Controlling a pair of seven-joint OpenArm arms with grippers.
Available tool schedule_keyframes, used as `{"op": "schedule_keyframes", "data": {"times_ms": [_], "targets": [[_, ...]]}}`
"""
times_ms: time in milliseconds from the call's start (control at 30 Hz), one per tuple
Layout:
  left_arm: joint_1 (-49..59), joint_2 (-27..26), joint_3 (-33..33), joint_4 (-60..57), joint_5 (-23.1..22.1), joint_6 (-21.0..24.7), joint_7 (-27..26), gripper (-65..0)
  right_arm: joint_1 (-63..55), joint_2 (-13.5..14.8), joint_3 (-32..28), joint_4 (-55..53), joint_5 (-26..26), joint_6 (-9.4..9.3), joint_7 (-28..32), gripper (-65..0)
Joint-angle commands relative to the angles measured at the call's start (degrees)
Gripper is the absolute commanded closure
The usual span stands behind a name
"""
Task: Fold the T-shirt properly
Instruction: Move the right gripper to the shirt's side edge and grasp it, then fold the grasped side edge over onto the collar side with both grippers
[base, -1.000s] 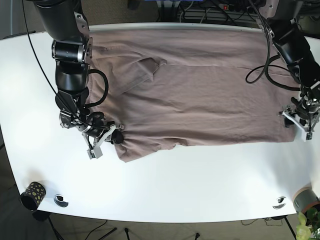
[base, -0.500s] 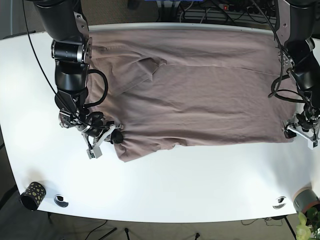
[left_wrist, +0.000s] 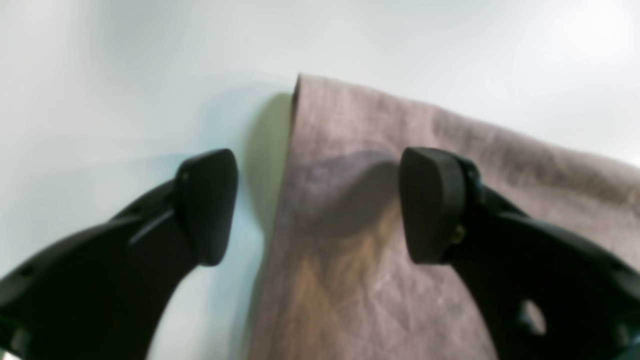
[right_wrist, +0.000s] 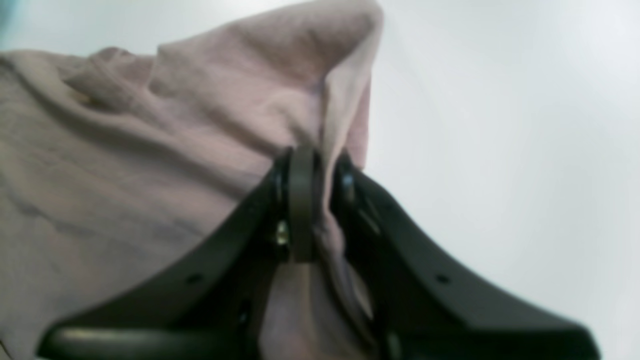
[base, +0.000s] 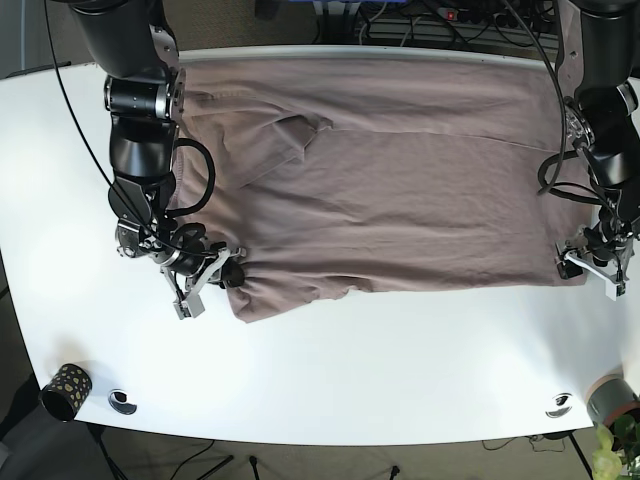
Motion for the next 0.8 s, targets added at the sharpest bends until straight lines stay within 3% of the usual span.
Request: {"op": "schedule_keyframes", "data": {"times_ms": [0,67,133,200,400,567,767], "targets": [[-1.08,-0.5,0.03,-0.03,-0.1,-0.28,0.25,-32.8,1.18,0.36,0.19,4.24,0.97,0.41,-0.14,-5.2],[-1.17,0.29,0.03,-0.03,-0.1,-0.28,-1.25,-17.9,1.18,0.27,0.19,5.91,0.88,0.41,-1.11,-5.1],[-1.17,1.26,0.03,0.06,0.17,-0.28,-3.27,-7.9,1.18,0.27,0.11,6.52,0.88,0.41,-1.81,-5.1],[-1.17,1.26,0.03,0.06,0.17,-0.28,-4.59,-3.9,1.45,0.27,0.11,6.61,0.88,0.41,-2.25,-5.1],[-0.55,1.87,0.03,6.56,-0.1,-1.69,-4.59,0.0,1.27,0.27,0.11,8.98,0.88,0.41,-2.78,-4.9],[2.44,4.25,-1.11,18.08,-0.19,-6.79,1.21,0.0,-0.31,0.71,0.11,15.14,0.97,0.41,-6.56,-4.9],[5.34,6.71,-5.42,30.56,-0.19,-8.37,7.98,0.0,-2.25,0.8,0.19,21.99,0.97,0.41,-9.72,-4.9]]}}
